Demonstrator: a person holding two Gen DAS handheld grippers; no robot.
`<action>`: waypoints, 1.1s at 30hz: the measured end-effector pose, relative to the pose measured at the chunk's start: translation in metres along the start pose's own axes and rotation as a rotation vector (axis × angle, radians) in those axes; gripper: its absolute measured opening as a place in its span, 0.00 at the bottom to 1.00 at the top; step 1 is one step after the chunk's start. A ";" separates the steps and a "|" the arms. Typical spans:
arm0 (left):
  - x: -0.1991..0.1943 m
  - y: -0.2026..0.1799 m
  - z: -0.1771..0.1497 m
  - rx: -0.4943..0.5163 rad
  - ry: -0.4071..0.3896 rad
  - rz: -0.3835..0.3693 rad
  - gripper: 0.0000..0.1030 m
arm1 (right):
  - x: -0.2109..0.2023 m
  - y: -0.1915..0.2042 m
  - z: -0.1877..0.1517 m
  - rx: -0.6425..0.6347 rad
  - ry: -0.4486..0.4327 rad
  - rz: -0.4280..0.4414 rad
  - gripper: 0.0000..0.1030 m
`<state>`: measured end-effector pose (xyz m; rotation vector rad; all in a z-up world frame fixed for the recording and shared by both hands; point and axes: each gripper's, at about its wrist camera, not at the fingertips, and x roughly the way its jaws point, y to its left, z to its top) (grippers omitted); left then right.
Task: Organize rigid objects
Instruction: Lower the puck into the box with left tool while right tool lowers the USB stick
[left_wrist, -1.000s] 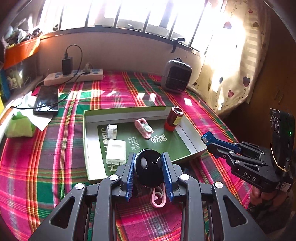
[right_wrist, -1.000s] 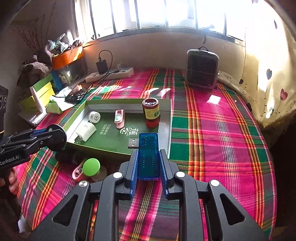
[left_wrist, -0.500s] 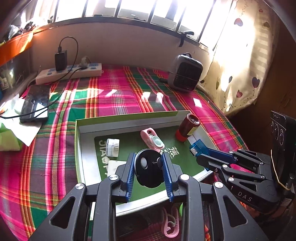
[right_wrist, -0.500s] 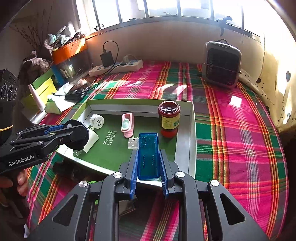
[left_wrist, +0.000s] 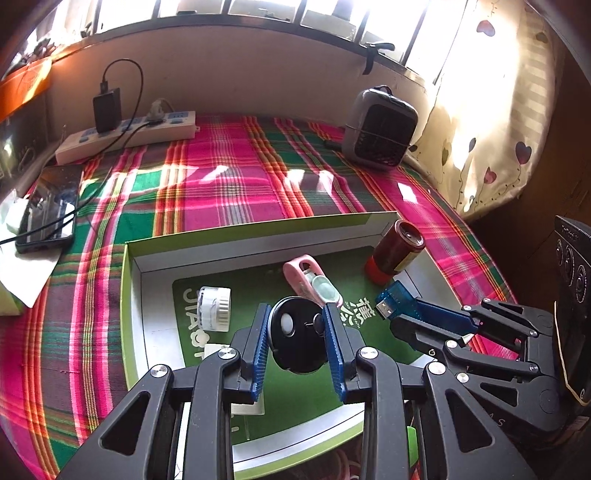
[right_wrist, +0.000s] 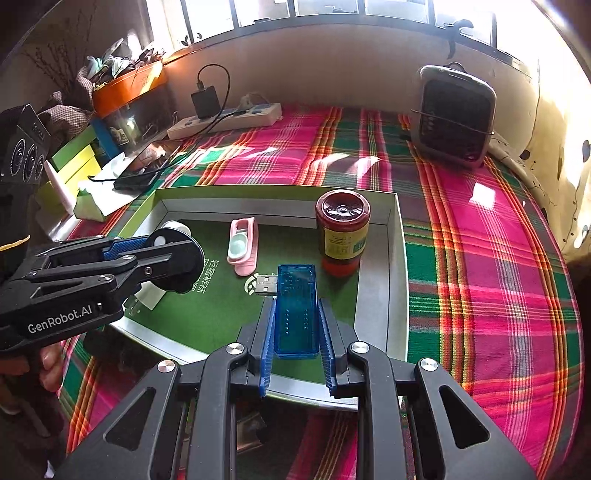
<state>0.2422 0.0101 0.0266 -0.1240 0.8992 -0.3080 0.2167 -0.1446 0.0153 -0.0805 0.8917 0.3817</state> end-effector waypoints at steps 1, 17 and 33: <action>0.002 0.000 0.000 0.001 0.005 0.003 0.27 | 0.001 0.000 0.000 -0.001 0.001 -0.001 0.22; 0.021 -0.004 0.001 0.029 0.046 0.025 0.27 | 0.009 -0.001 -0.002 -0.012 0.015 -0.024 0.22; 0.022 -0.005 0.001 0.024 0.047 0.030 0.27 | 0.011 -0.003 -0.003 -0.005 0.017 -0.029 0.22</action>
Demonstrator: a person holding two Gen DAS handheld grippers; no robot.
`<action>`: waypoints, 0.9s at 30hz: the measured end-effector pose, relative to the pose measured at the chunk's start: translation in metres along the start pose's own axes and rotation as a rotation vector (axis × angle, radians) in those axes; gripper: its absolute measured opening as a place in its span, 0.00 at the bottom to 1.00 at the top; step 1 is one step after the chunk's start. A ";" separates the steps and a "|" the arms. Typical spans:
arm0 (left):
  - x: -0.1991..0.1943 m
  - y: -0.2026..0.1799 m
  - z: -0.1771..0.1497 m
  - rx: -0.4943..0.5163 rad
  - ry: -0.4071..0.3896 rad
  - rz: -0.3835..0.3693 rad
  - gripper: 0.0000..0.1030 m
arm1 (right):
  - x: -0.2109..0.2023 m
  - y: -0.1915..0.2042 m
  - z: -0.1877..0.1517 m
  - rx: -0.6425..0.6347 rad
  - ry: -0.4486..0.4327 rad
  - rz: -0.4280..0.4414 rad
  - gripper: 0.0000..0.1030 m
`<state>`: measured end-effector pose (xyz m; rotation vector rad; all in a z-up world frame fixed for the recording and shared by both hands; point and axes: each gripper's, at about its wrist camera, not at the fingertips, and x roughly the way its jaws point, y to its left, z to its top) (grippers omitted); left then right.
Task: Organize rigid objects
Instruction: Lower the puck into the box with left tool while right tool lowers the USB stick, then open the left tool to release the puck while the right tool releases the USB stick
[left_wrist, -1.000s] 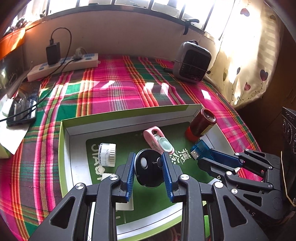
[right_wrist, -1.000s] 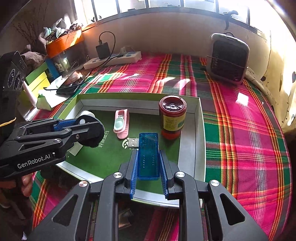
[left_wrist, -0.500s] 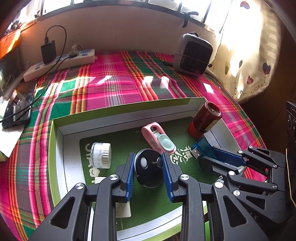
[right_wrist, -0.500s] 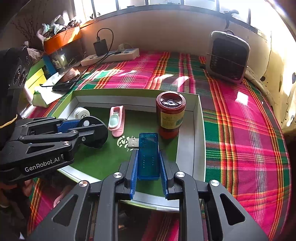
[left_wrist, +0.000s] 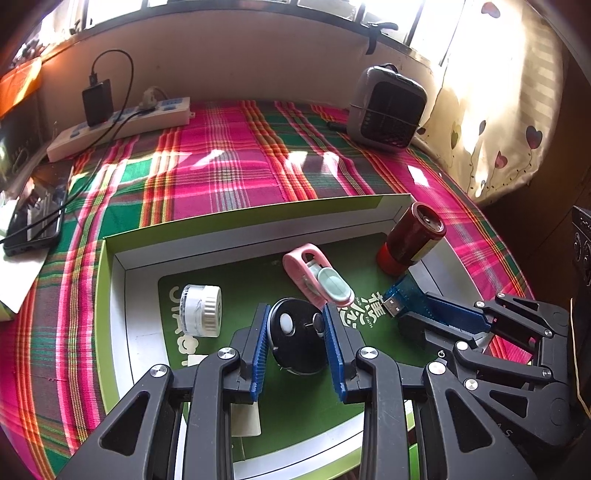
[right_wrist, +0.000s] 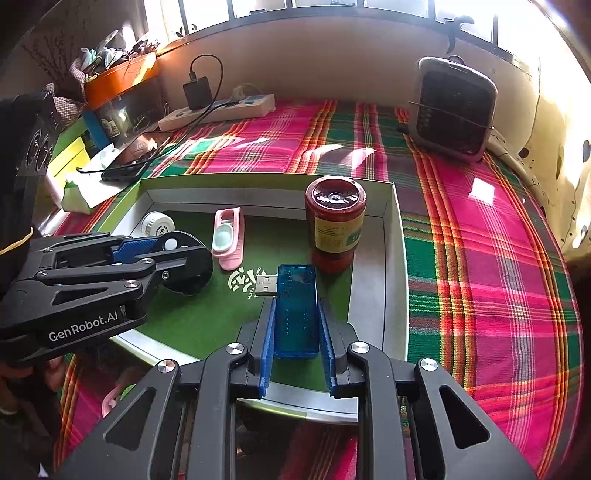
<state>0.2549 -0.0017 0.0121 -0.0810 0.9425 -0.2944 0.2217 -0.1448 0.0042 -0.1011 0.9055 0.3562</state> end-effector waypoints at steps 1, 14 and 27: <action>0.000 0.000 0.000 0.000 0.000 0.000 0.27 | 0.000 0.000 0.000 -0.001 0.000 -0.001 0.22; 0.001 0.001 -0.001 -0.003 0.005 0.015 0.29 | -0.001 0.000 -0.001 0.004 0.000 -0.002 0.23; -0.004 0.004 -0.004 -0.016 -0.003 0.027 0.34 | -0.006 -0.002 -0.002 0.023 -0.016 0.008 0.24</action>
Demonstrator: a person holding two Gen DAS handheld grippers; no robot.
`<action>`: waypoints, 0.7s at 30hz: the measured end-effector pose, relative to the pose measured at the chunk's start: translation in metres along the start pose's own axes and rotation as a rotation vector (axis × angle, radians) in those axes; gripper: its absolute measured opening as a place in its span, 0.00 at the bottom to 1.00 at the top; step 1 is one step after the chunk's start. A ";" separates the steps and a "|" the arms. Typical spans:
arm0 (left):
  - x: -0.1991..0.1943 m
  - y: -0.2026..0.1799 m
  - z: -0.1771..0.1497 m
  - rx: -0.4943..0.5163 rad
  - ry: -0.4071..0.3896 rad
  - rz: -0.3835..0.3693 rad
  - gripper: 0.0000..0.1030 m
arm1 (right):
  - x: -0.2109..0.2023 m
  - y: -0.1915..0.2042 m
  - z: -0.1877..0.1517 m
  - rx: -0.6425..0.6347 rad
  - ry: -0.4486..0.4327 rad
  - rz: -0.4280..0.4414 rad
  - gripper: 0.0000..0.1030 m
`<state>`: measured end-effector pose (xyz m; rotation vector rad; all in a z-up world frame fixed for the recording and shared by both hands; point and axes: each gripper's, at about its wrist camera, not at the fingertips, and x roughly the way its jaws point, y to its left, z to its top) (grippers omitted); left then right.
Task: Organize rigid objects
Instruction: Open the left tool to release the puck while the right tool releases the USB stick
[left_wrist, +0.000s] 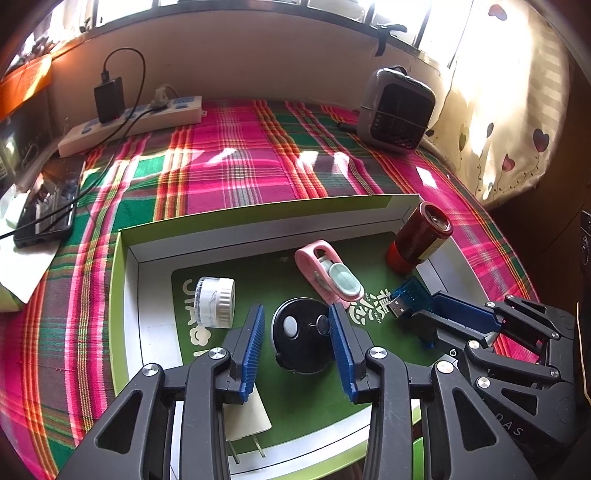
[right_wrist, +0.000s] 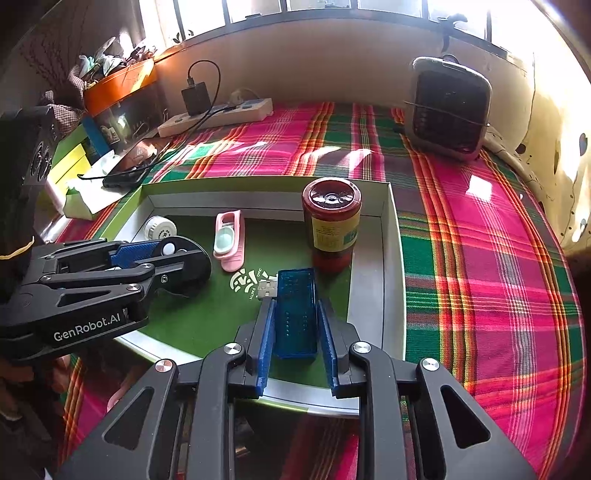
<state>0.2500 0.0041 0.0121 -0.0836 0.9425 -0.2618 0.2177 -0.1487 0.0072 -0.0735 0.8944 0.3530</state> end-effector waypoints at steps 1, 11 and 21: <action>-0.001 0.000 0.000 -0.001 -0.001 0.002 0.35 | 0.000 0.000 0.000 0.000 -0.001 -0.001 0.25; -0.012 0.000 -0.004 -0.006 -0.022 0.007 0.38 | -0.009 0.002 -0.002 0.009 -0.022 -0.011 0.36; -0.031 -0.002 -0.011 -0.001 -0.053 0.014 0.38 | -0.023 0.001 -0.006 0.032 -0.047 -0.013 0.37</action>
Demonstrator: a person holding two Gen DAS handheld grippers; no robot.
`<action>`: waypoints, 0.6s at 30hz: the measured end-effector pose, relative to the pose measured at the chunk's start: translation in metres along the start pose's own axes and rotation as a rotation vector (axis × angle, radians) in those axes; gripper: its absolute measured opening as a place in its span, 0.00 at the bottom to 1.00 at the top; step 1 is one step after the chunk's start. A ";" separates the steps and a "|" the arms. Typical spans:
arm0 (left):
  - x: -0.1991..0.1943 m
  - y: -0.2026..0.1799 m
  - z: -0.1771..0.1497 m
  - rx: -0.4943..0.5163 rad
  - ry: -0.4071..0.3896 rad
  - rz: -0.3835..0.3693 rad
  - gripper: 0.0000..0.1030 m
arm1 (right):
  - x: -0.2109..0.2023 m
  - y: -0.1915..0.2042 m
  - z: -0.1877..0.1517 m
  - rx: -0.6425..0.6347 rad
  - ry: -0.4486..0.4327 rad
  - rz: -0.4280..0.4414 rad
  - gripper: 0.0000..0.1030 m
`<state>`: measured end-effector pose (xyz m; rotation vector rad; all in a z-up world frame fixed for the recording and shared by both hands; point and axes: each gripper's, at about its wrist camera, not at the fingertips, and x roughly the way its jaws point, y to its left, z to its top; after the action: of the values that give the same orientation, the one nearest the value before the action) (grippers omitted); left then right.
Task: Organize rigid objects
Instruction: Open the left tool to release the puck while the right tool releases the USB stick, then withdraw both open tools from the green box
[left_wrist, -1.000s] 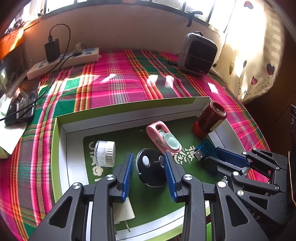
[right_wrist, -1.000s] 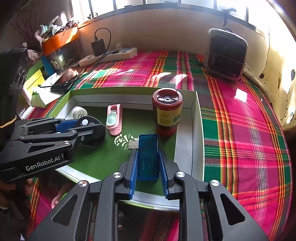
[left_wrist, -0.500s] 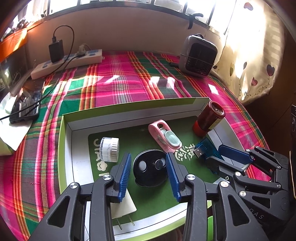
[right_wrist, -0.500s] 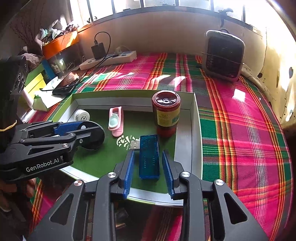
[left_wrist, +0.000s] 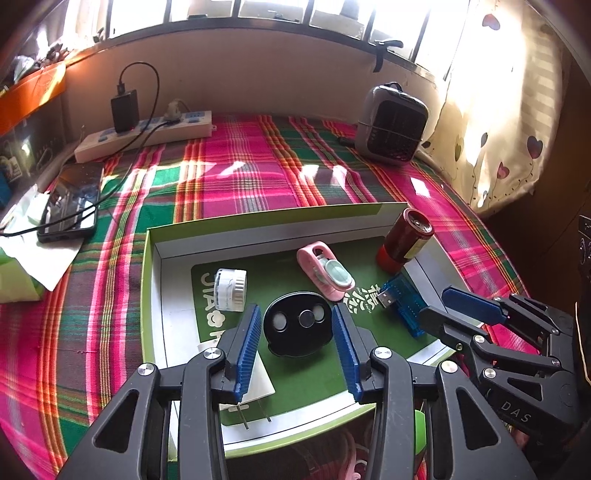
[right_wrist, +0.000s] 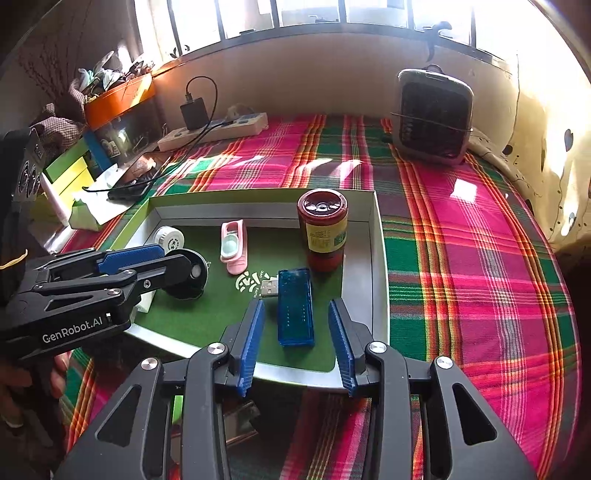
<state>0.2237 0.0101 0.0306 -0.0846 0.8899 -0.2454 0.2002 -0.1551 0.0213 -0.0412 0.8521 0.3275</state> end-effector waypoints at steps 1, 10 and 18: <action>-0.002 -0.001 -0.001 0.001 -0.004 0.001 0.38 | -0.001 0.000 0.000 0.001 -0.002 0.000 0.37; -0.028 -0.003 -0.014 0.014 -0.042 0.008 0.38 | -0.022 0.005 -0.009 0.021 -0.032 -0.001 0.37; -0.052 -0.004 -0.030 0.021 -0.074 0.026 0.38 | -0.041 0.011 -0.021 0.036 -0.050 -0.003 0.40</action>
<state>0.1682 0.0197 0.0524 -0.0626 0.8142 -0.2260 0.1558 -0.1588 0.0389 -0.0007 0.8085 0.3085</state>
